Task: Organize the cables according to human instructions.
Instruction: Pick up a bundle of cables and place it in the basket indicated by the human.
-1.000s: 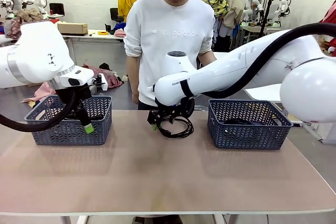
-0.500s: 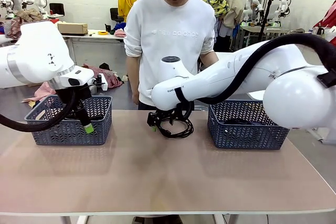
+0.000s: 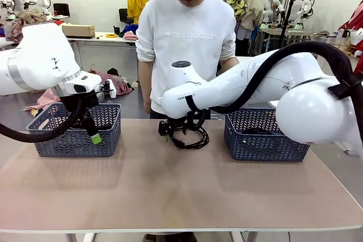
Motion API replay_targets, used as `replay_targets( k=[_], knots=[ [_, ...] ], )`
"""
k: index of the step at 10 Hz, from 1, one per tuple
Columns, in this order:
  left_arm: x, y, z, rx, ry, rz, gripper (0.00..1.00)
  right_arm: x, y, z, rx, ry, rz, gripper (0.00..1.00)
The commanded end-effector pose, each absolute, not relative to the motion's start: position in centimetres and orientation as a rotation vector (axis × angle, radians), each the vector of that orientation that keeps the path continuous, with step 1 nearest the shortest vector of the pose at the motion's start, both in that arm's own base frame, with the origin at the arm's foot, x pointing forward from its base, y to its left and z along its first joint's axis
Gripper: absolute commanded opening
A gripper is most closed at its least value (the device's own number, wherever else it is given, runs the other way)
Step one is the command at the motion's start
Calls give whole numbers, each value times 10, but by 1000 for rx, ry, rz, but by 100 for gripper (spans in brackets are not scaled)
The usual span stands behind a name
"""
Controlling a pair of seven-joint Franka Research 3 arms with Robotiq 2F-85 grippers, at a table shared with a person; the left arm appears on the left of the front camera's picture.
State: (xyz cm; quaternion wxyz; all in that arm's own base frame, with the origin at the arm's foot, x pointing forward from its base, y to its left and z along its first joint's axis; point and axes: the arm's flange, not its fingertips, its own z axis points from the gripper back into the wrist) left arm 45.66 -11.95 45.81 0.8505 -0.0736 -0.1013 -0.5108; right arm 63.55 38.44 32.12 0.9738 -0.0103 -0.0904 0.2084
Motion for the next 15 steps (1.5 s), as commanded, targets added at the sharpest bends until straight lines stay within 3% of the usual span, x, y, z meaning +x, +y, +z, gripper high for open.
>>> replay_targets(
  k=[1,2,3,4,5,6,7,8,9,10,15],
  knots=[
    [456,-116,459,-154,-206,-1077,100,641,391,323,-57,-186,393,83],
    [456,-116,459,-154,-206,-1077,100,643,391,322,-56,-179,389,78],
    [456,-116,459,-154,-206,-1077,100,643,390,322,-57,-175,385,63],
    [456,-116,459,-154,-206,-1077,100,644,391,322,-56,-171,381,59],
    [456,-116,459,-154,-206,-1077,100,645,391,322,-57,-168,379,44],
    [456,-116,459,-154,-206,-1077,100,645,391,322,-56,-169,379,39],
    [456,-116,459,-154,-206,-1077,100,645,391,321,-55,-166,379,24],
    [456,-116,459,-154,-206,-1077,100,646,392,320,-53,-158,378,20],
    [456,-116,459,-154,-206,-1077,100,646,392,319,-54,-155,381,5],
    [456,-116,459,-154,-206,-1077,100,647,392,317,-44,-139,379,0],
    [456,-116,459,-154,-206,-1077,100,646,389,328,-7,-103,367,0]
  ],
)
